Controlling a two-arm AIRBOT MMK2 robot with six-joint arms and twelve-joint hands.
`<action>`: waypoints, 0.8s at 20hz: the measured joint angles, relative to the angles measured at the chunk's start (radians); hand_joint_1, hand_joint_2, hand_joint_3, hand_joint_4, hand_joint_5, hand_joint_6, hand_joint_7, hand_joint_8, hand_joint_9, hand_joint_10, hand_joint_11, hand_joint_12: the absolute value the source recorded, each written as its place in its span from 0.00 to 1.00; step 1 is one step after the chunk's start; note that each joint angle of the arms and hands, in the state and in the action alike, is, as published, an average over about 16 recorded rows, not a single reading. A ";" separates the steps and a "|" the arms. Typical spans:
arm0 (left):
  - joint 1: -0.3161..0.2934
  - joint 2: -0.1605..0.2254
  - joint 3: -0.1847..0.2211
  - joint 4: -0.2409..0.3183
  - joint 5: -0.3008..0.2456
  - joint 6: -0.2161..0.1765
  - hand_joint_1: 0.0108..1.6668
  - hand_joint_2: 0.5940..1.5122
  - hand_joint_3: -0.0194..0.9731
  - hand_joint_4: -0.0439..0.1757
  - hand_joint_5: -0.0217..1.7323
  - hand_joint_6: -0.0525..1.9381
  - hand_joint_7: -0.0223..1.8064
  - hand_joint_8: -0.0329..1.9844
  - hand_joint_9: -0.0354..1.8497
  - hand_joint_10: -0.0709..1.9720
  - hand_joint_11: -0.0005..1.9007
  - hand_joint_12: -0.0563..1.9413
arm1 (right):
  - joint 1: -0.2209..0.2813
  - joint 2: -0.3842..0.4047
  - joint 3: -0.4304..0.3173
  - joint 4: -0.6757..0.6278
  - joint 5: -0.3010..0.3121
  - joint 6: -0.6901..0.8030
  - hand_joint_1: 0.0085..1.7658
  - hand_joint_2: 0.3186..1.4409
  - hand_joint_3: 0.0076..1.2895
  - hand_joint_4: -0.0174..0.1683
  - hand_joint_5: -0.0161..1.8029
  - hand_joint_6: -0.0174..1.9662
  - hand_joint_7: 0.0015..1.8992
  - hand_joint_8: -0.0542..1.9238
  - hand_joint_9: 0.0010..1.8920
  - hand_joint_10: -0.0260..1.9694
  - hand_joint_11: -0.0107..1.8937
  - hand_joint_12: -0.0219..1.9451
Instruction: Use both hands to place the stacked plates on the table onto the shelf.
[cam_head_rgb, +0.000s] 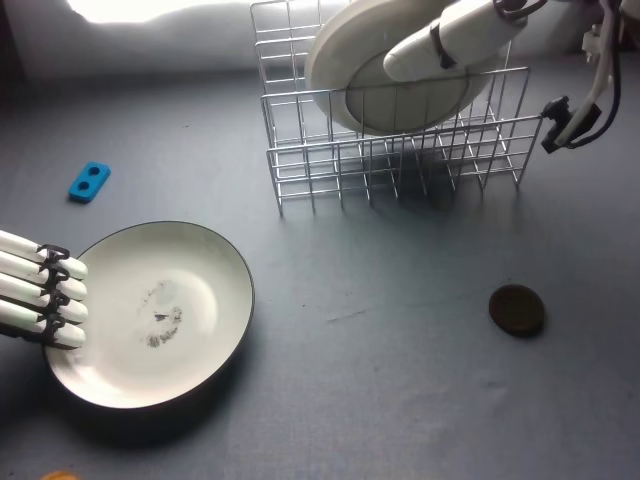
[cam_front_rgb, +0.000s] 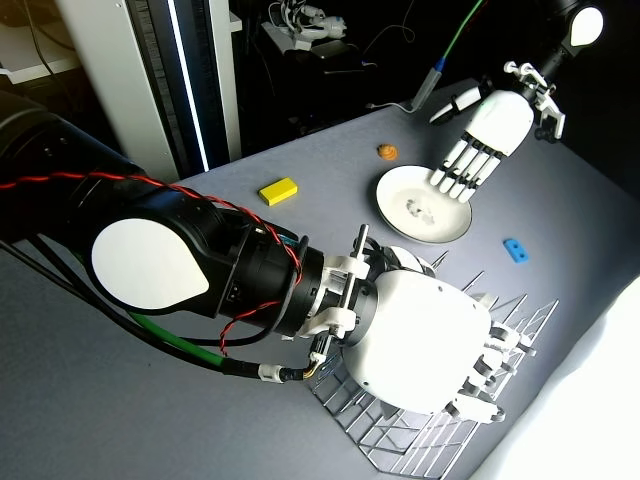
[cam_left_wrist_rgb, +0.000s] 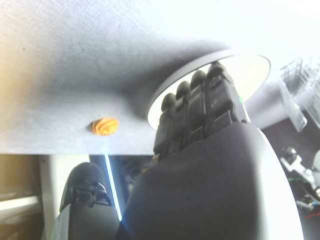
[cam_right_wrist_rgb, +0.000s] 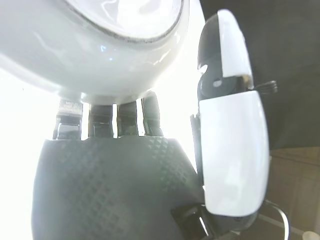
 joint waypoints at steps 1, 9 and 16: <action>0.000 0.000 0.001 0.000 -0.001 0.000 0.00 0.55 0.04 0.20 0.06 0.03 0.05 0.02 0.04 0.04 0.01 0.02 | 0.001 0.000 -0.001 0.000 0.000 -0.002 0.58 0.61 0.00 0.07 0.21 0.02 0.25 0.04 0.26 0.18 0.03 0.61; 0.000 -0.001 0.008 -0.001 -0.008 0.000 0.00 0.56 0.04 0.20 0.06 0.03 0.05 0.02 0.04 0.04 0.01 0.02 | 0.016 0.004 -0.004 -0.004 -0.003 -0.010 0.56 0.61 0.00 0.07 0.19 0.02 0.24 0.04 0.24 0.06 0.02 0.56; 0.000 -0.001 0.009 -0.002 -0.011 0.000 0.00 0.56 0.04 0.20 0.06 0.03 0.05 0.02 0.04 0.04 0.01 0.02 | 0.038 0.014 -0.006 -0.005 -0.004 -0.012 0.56 0.61 0.00 0.07 0.18 0.02 0.23 0.04 0.24 0.04 0.02 0.53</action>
